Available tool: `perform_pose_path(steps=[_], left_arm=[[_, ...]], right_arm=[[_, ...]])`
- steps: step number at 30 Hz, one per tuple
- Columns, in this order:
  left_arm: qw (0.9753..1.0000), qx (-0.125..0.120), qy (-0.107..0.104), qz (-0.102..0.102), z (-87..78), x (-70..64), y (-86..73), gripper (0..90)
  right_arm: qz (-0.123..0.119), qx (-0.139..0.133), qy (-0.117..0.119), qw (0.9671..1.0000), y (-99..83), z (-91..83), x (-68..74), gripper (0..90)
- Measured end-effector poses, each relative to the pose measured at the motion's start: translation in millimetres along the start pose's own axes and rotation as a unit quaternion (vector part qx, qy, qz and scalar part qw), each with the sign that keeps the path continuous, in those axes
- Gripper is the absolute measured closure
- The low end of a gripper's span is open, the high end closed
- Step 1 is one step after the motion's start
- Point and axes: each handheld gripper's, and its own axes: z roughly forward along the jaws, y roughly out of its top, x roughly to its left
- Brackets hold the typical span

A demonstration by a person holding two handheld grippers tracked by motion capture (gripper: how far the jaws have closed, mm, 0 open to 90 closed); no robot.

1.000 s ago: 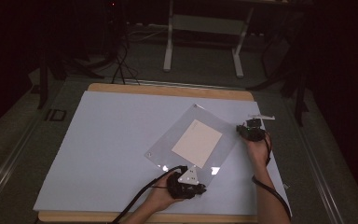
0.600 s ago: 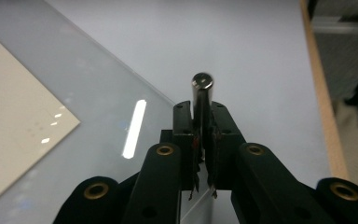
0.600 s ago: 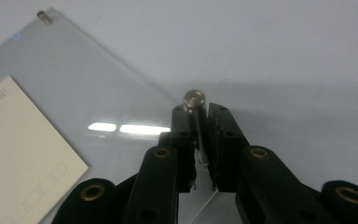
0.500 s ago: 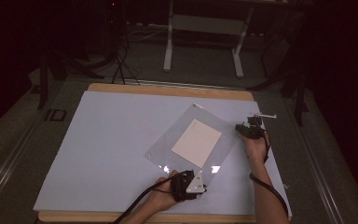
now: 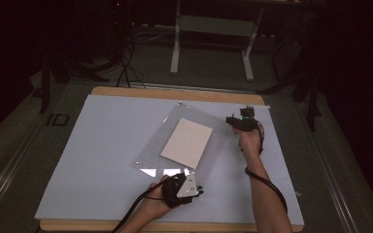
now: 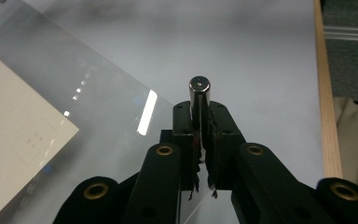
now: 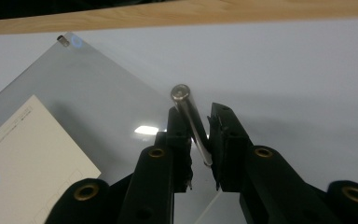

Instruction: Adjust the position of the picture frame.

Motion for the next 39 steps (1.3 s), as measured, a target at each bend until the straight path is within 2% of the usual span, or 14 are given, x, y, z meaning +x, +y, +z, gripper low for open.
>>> perform_pose_path(steps=[3, 5, 6, 7, 11, 17, 18, 22, 26, 32, 34, 36, 37, 39], left_arm=[[0.9998, 0.003, 0.017, -0.005, -12.6, 1.1, -5.1, 83.5], [0.9998, 0.003, 0.017, -0.005, -12.6, 1.1, -5.1, 83.5], [0.9994, 0.014, 0.031, -0.006, -22.5, 1.0, -10.4, 83.5], [0.9993, 0.015, 0.033, -0.005, -24.0, 0.8, -11.4, 83.5], [0.9995, 0.022, 0.022, -0.010, -21.8, -0.7, -12.7, 83.6], [0.9996, 0.014, 0.009, -0.022, -15.4, -0.8, -11.4, 83.7], [0.9995, 0.013, -0.010, -0.027, -8.2, 1.6, -8.0, 83.8], [0.9994, 0.010, -0.018, -0.027, -1.5, 3.3, -4.3, 84.1], [0.9993, -0.003, -0.018, -0.032, 5.0, 5.5, 2.5, 84.1], [0.9987, -0.010, -0.019, -0.045, 20.9, 10.0, 3.5, 84.4], [0.9989, 0.004, -0.016, -0.043, 32.2, 7.2, -2.3, 84.5], [0.9988, -0.001, -0.017, -0.045, 36.7, 5.1, -7.2, 84.6], [0.9980, -0.010, -0.024, -0.057, 36.0, 6.6, -9.8, 84.4], [0.9988, -0.009, -0.014, -0.047, 35.6, 4.2, -9.4, 83.1]], right_arm=[[-0.004, 0.005, 0.021, 0.9998, 9.9, 14.7, 22.4, 79.0], [-0.004, 0.007, 0.026, 0.9996, 11.7, 18.4, 27.9, 79.0], [-0.009, 0.011, 0.040, 0.9991, 17.2, 31.2, 45.6, 79.1], [-0.012, 0.015, 0.045, 0.9988, 19.0, 36.6, 52.4, 79.2], [-0.021, 0.042, 0.066, 0.9967, 22.3, 59.8, 76.9, 80.1], [-0.032, 0.068, 0.073, 0.9945, 21.6, 83.7, 101.6, 80.1], [-0.039, 0.078, 0.080, 0.9930, 21.3, 91.8, 111.2, 79.6], [-0.041, 0.084, 0.088, 0.9918, 20.9, 100.3, 124.4, 79.4], [-0.066, 0.090, 0.094, 0.9893, 24.8, 107.3, 147.8, 79.4], [-0.084, 0.083, 0.086, 0.9892, 25.7, 112.2, 162.2, 78.1], [-0.077, 0.080, 0.093, 0.9895, 22.3, 116.0, 160.4, 77.3], [-0.068, 0.089, 0.089, 0.9897, 17.3, 121.2, 156.6, 77.5], [-0.066, 0.085, 0.092, 0.9900, 16.5, 120.9, 155.4, 77.0], [-0.078, 0.085, 0.096, 0.9887, 16.0, 119.2, 154.2, 74.0]])
